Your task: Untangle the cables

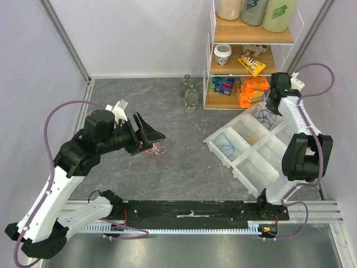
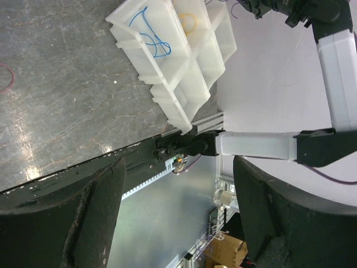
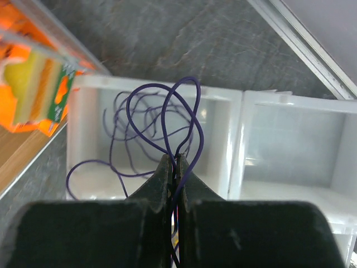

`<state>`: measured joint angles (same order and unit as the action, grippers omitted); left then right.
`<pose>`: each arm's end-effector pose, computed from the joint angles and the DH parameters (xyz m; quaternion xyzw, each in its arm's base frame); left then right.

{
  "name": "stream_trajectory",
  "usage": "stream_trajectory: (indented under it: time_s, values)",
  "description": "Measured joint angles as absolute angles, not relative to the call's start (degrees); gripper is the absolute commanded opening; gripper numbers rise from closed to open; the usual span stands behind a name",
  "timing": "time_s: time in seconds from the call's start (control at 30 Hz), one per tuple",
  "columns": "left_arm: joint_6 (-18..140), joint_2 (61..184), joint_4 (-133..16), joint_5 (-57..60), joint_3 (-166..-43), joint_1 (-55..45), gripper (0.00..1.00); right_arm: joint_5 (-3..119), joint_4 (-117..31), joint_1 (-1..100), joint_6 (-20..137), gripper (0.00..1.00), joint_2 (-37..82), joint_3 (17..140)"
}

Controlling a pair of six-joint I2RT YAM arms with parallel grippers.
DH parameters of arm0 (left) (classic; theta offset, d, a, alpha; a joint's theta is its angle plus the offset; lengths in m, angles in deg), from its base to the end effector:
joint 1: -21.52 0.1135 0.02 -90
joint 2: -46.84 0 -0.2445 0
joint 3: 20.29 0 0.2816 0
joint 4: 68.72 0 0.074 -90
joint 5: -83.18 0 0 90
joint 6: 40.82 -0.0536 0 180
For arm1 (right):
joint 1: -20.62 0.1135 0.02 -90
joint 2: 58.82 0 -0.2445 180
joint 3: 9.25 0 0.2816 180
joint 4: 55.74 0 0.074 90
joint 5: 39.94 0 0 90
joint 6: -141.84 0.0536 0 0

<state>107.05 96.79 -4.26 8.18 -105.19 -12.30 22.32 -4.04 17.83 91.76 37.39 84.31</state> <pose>0.1609 -0.1245 0.4000 -0.1141 0.8514 -0.4368 0.2670 0.3968 -0.0443 0.2449 0.4049 0.8341 -0.1217 0.3544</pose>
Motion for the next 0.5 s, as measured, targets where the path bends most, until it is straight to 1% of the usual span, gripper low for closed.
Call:
stream_trajectory:
  time_s: [0.13, 0.23, 0.4, 0.5]
  values:
    - [104.5, 97.5, -3.5, 8.2, -106.5, -12.3, 0.84, 27.1, -3.7, 12.5, 93.9, 0.0, 39.2, 84.6]
    - [100.9, 100.9, -1.5, 8.2, -110.3, -12.3, 0.84, 31.2, -3.5, 10.2, 95.0, 0.0, 41.9, 86.1]
    - [94.0, 110.2, 1.0, 9.4, -121.0, -12.3, 0.84, 35.5, -1.8, 9.9, 96.3, 0.0, 44.2, 86.2]
    - [90.2, 114.2, 2.2, 10.4, -124.4, -12.3, 0.84, 37.2, -1.3, 10.2, 96.9, 0.0, 44.7, 86.2]
